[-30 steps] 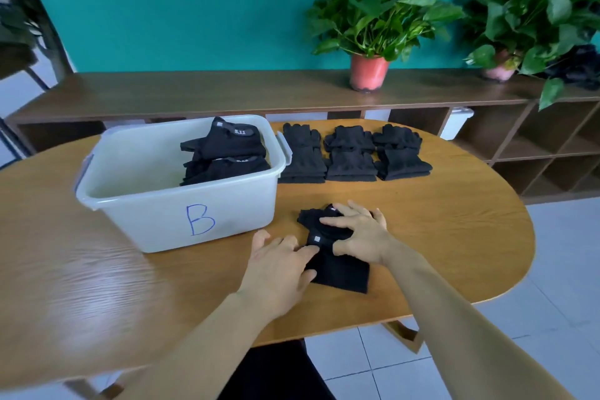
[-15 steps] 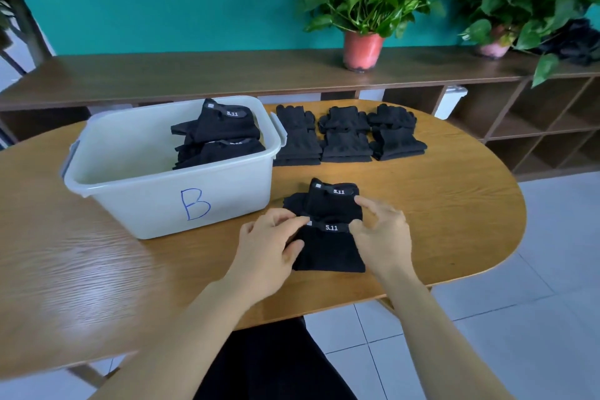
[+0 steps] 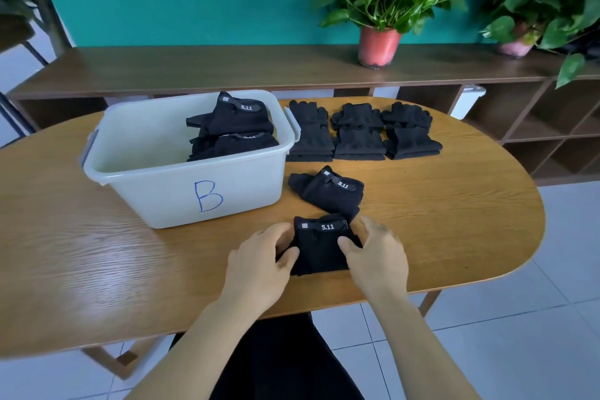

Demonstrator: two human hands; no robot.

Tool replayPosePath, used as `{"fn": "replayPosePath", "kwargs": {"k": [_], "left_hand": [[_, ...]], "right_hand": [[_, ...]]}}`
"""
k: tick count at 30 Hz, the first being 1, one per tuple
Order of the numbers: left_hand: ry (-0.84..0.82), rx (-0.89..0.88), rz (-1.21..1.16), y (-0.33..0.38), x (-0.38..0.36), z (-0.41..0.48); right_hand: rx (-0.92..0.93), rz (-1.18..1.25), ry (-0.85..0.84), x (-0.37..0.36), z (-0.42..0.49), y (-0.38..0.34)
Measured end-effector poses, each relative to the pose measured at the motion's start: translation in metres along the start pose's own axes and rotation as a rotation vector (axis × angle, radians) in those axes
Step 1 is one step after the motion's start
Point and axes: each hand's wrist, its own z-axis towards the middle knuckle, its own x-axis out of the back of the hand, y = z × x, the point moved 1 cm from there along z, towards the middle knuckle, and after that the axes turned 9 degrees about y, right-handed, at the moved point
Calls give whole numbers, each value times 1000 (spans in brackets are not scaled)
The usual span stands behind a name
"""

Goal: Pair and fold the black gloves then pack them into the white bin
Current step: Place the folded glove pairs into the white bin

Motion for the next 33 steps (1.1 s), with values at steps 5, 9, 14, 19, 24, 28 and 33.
{"fn": "replayPosePath", "kwargs": {"k": [5, 9, 14, 19, 24, 28, 33], "left_hand": [[-88, -17, 133, 16, -2, -2], [-96, 87, 56, 22, -8, 2], [-97, 160, -61, 22, -11, 3], [-104, 166, -118, 22, -9, 2], [-97, 154, -193, 27, -1, -1], [-53, 66, -240, 45, 25, 3], [66, -46, -303, 72, 88, 27]], "right_hand": [[2, -110, -93, 0, -2, -8], [3, -107, -100, -1, 1, -12], [-66, 0, -82, -2, -1, -10], [-107, 115, -60, 2, -6, -9], [-111, 179, -38, 13, -9, -14], [-103, 260, -3, 42, -6, -30], [26, 422, 77, 84, 13, -88]]}}
